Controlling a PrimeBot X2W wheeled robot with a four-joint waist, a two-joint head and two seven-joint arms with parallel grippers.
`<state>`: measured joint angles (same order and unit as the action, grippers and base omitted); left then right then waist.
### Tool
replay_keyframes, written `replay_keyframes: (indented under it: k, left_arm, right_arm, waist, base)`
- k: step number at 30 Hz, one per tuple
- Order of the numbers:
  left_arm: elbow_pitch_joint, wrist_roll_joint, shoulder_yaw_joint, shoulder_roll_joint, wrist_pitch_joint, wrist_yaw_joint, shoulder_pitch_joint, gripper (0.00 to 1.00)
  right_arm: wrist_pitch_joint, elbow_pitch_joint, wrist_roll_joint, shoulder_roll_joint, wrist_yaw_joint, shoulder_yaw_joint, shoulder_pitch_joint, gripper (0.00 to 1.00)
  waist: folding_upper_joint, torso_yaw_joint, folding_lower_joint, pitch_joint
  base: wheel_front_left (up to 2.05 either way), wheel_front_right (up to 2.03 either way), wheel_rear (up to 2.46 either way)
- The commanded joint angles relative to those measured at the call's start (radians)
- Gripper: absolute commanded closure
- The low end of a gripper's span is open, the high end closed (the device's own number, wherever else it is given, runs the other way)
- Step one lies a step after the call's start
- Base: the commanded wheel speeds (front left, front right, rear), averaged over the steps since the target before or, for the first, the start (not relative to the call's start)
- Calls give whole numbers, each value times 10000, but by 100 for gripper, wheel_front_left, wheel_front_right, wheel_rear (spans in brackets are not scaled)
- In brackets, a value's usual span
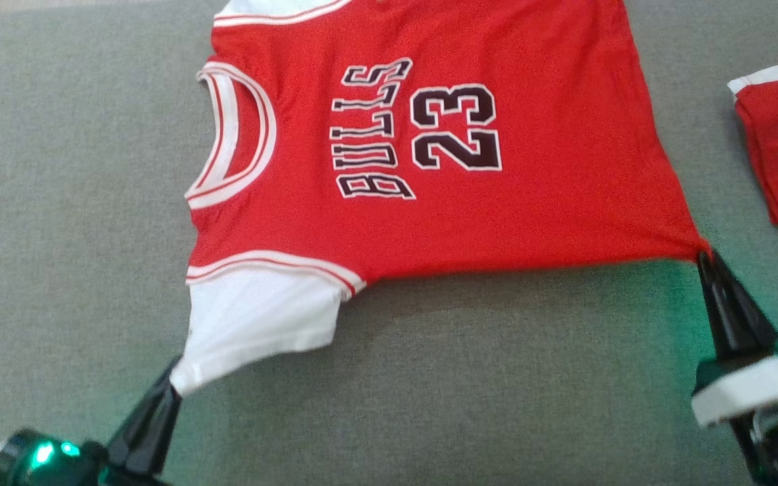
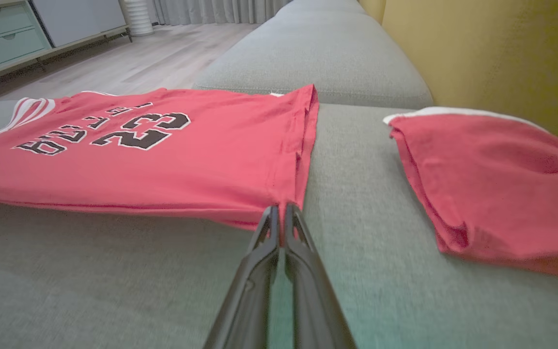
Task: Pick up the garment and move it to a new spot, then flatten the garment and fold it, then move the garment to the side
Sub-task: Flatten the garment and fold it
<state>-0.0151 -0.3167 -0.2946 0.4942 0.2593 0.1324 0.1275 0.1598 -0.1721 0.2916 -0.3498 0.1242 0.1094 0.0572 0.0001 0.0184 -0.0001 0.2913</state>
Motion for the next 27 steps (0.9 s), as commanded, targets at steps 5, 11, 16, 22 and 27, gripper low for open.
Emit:
replay_keyframes:
  k: [5, 11, 16, 22, 27]
  left_arm:
    - [-509, -486, 115, 339, 24, -18, 956, 100]
    - [-1183, -799, 412, 629, 20, -78, 1272, 100]
    - [-1248, -691, 411, 751, -117, -70, 403, 100]
    - [-529, -354, -150, 828, -159, -36, -1933, 100]
    - [582, -216, -831, 814, -92, -23, -4059, 100]
  right_arm:
    - [-337, 1358, 17, 23, 65, -488, -1812, 100]
    - [-867, 2424, 109, -35, 65, -893, -2423, 100]
    - [-1275, 2392, 56, 68, 65, -1008, -1914, 100]
    - [-1736, 1577, 56, 295, 65, -1118, -470, 100]
    - [-2022, 870, -136, 407, 65, -1176, 790, 100]
  waist:
    - [-1, -2, 1, -250]
    - [-1, -61, 1, -377]
    - [-1, -20, 1, -377]
    - [-1, 217, 1, -185]
    - [-1, 347, 1, 166]
  base:
    - [0, 0, 0]
    - [0, 0, 0]
    - [0, 0, 0]
    - [0, 0, 0]
    - [0, 0, 0]
